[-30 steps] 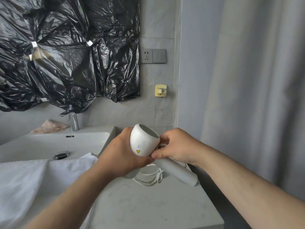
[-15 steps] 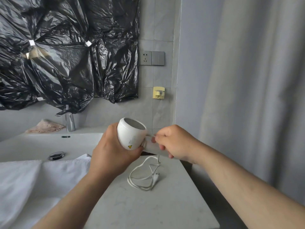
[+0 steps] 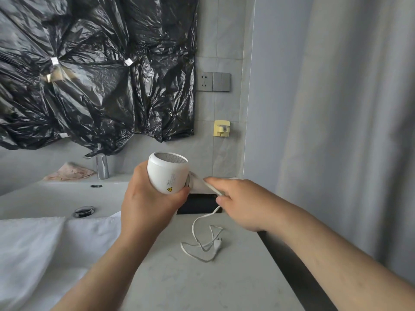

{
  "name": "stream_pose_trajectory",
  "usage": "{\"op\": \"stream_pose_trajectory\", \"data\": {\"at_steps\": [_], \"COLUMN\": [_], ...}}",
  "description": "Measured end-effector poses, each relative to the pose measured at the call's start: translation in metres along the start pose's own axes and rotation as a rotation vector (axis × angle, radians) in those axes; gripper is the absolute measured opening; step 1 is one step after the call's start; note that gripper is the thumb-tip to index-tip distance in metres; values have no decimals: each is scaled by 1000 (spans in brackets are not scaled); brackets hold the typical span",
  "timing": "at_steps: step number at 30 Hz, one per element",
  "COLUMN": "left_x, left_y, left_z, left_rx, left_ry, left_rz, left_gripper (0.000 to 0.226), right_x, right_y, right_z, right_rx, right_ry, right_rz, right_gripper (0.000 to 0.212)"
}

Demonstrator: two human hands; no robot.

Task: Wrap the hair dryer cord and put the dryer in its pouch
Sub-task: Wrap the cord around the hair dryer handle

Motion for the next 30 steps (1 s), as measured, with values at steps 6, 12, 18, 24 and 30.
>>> {"op": "stream_pose_trajectory", "data": {"at_steps": [6, 12, 18, 24, 30], "left_x": [-2, -3, -2, -1, 0], "left_y": [-8, -17, -19, -9, -11], "left_z": [9, 20, 19, 12, 12], "left_rx": [-34, -68, -105, -86, -82], "left_ry": [13, 49, 121, 211, 297], "left_rz": [3, -4, 57, 96, 127], "left_gripper": [60, 62, 61, 54, 58], "right_x": [2, -10, 3, 30, 38], "right_y": [0, -2, 1, 6, 9], "right_z": [-2, 13, -4, -24, -24], "right_rx": [21, -119, -113, -185, -371], "right_ry": [136, 293, -7, -130, -216], "right_rz": [12, 41, 78, 208, 243], "right_gripper": [9, 28, 36, 32, 17]}}
Point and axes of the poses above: each hand's wrist, its own y-axis away from the middle knuckle, its own z-axis out of the back of the hand, x = y × z, the point moved 4 cm from there along -y, towards the middle knuckle, and after that the axes turned 4 degrees about y, right-handed, at the moved point
